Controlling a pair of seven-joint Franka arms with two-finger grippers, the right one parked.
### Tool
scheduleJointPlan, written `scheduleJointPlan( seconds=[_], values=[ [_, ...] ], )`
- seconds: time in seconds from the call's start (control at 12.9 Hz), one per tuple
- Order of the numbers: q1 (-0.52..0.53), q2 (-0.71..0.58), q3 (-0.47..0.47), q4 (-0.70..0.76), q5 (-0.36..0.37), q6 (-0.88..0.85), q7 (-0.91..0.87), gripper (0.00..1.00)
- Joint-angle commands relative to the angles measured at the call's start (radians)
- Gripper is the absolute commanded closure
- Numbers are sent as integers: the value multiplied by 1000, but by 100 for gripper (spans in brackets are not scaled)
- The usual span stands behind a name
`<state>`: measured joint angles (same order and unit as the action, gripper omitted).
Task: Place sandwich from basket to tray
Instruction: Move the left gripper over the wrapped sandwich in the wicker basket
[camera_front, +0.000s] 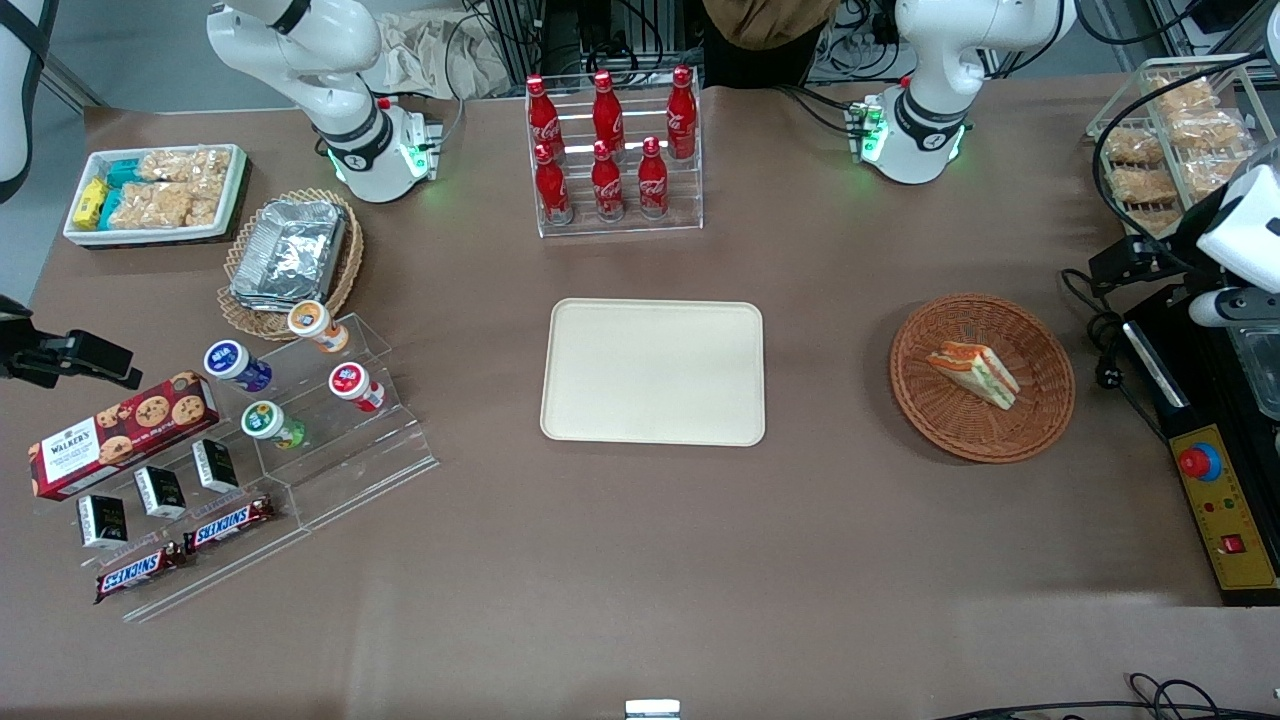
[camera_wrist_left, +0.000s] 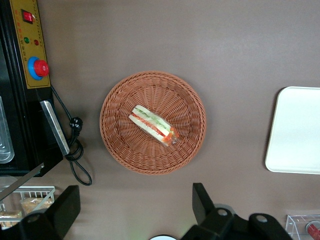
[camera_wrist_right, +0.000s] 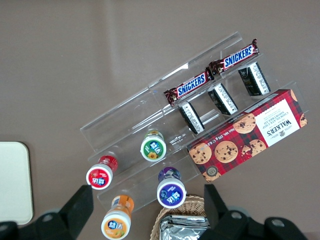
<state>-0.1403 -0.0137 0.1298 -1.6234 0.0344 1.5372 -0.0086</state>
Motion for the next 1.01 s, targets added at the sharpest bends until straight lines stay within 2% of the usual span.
scheduleJointPlan(
  seconds=[0.0,0.08,0.16,0.31,0.47,0.62,0.93],
  values=[
    [4,18,-4,34,7,-25,-13,0],
    [4,24,-6,39,15,-25,-23,0],
    [1,31,-7,40,18,-25,-107,0],
    [-2,49,-30,28,10,-20,-506,0],
    [-4,49,-47,-22,12,3,-628,0],
    [-4,3,-47,-152,16,113,-704,0],
    [-4,-61,-61,-491,19,470,-933,0]
  ],
)
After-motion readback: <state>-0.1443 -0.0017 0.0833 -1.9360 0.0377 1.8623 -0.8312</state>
